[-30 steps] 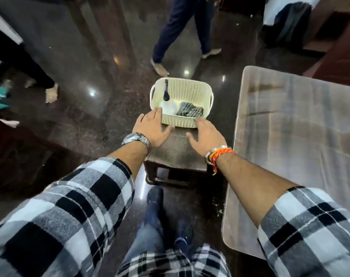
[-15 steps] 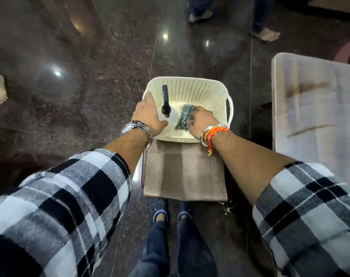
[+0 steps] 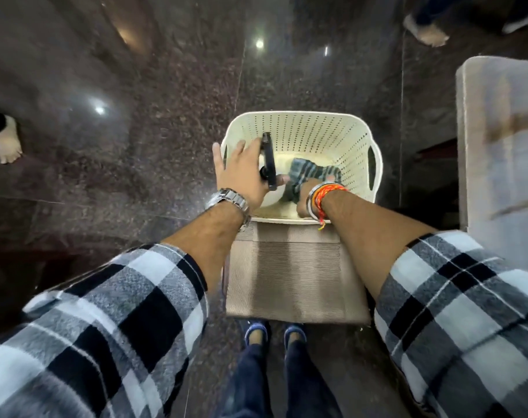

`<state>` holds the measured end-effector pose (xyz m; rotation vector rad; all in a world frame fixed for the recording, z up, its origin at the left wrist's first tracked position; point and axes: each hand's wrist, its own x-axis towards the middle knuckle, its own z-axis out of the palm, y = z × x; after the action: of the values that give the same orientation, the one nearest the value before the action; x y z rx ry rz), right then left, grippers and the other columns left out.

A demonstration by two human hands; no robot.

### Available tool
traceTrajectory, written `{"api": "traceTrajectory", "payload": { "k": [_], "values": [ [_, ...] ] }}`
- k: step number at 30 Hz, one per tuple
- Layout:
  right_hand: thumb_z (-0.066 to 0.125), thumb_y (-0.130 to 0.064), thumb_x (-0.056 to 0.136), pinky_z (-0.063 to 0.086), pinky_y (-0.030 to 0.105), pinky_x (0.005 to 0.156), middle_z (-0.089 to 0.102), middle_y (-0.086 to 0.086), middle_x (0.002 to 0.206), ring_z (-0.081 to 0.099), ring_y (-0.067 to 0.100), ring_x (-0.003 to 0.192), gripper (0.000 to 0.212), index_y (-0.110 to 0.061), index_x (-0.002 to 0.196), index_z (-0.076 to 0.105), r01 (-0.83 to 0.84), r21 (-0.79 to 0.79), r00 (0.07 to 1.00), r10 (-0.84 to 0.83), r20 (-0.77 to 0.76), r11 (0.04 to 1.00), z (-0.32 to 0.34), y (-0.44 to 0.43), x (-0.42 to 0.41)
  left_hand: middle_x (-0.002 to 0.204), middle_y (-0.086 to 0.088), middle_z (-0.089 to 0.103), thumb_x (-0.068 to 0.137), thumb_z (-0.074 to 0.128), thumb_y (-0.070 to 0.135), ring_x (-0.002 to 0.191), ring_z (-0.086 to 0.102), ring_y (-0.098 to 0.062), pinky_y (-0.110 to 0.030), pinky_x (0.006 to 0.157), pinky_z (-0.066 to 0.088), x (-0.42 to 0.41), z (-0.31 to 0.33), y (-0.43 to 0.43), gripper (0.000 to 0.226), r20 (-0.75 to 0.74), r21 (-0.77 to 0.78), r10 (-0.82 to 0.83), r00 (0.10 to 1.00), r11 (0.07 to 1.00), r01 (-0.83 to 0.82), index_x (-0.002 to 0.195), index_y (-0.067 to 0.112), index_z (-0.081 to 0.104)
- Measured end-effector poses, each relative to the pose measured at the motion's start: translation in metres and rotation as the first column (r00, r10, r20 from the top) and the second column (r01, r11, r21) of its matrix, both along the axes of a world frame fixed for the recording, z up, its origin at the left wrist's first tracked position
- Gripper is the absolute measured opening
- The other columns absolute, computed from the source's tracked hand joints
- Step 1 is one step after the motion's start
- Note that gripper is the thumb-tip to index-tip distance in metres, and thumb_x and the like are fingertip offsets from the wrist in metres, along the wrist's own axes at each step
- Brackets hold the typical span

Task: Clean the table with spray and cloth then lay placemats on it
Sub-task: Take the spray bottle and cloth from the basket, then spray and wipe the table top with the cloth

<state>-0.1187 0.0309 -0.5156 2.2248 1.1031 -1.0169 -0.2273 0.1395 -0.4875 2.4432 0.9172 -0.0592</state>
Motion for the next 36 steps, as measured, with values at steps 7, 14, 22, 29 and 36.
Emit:
{"api": "traceTrajectory", "payload": {
  "k": [7,14,22,29,36],
  "values": [
    [0.062,-0.018,0.074,0.048,0.032,0.081,0.07,0.013,0.093,0.056,0.031,0.1,0.021,-0.01,0.091,0.072,0.418,0.681,0.845,-0.534,-0.046,0.602,0.074,-0.043,-0.001,0.093,0.002,0.059,0.094,0.057,0.048,0.082,0.048,-0.006,-0.033,0.094,0.047,-0.005,0.055,-0.038,0.036,0.569,-0.265,0.191,0.8,0.963,-0.042,0.112,0.017,0.058],
    [0.064,-0.012,0.066,0.05,0.032,0.069,0.066,0.004,0.069,0.062,0.027,0.071,0.007,-0.015,0.067,0.058,0.405,0.898,0.389,-0.856,-0.341,-0.174,0.164,-0.15,0.008,0.082,-0.009,0.059,0.096,0.057,0.041,0.074,0.055,-0.026,-0.038,0.069,0.044,0.052,0.146,-0.134,0.038,0.666,-0.283,0.117,0.737,0.953,0.104,0.092,0.004,0.063],
    [0.059,-0.004,0.071,0.044,0.039,0.079,0.066,0.016,0.083,0.059,0.039,0.089,0.007,-0.005,0.077,0.058,0.273,0.944,0.21,-0.946,-0.248,-0.187,0.217,-0.322,0.029,0.075,-0.01,0.057,0.094,0.062,0.02,0.074,0.052,-0.034,-0.031,0.06,0.024,0.062,0.2,-0.269,0.031,0.471,-0.337,0.002,0.882,0.925,0.178,0.067,0.013,0.049],
    [0.061,-0.008,0.075,0.048,0.038,0.082,0.065,0.013,0.087,0.059,0.036,0.091,0.012,-0.017,0.073,0.054,0.391,0.909,0.426,-0.904,-0.038,0.146,0.208,-0.441,0.024,0.086,-0.012,0.062,0.093,0.058,0.024,0.08,0.052,-0.033,-0.03,0.069,0.034,0.064,0.198,-0.355,0.022,0.294,-0.333,0.039,0.955,0.941,0.065,0.088,0.003,0.062],
    [0.06,-0.009,0.075,0.049,0.036,0.077,0.063,0.009,0.088,0.055,0.034,0.095,0.013,-0.019,0.075,0.052,0.418,0.87,0.56,-0.828,-0.02,0.262,0.198,-0.522,0.023,0.074,-0.012,0.061,0.088,0.056,0.015,0.08,0.057,-0.036,-0.031,0.07,0.042,0.064,0.2,-0.414,0.022,0.2,-0.275,0.123,0.972,0.959,-0.065,0.067,0.011,0.056]
  ]
}}
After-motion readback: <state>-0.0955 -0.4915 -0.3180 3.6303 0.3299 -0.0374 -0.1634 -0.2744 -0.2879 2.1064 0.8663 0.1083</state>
